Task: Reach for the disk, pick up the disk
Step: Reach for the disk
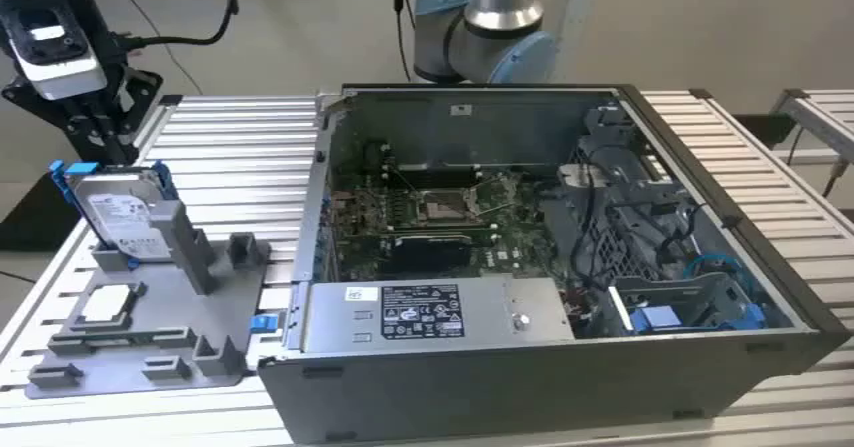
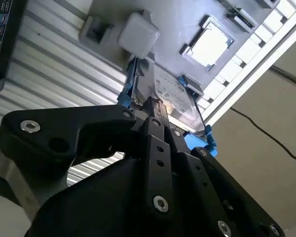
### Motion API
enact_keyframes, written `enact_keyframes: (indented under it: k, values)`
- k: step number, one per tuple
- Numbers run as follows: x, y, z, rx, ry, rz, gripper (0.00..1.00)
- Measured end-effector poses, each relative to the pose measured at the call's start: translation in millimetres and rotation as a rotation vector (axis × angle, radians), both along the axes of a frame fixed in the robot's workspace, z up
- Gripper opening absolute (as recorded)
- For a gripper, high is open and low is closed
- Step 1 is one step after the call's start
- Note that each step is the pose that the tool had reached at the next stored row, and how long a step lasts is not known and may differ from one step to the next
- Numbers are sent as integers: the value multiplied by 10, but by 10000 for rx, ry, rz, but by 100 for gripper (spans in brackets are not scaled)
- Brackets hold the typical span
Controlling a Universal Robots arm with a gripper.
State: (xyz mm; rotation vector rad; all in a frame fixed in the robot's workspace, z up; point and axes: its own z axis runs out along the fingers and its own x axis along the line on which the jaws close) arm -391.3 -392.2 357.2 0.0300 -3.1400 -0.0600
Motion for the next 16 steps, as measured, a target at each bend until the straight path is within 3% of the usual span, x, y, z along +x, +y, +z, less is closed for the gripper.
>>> enact_keyframes:
  k: [13, 16]
  values:
    - [0, 0, 0, 0, 0, 0, 0]
    - [-15, 43, 0, 0, 0, -8, 0]
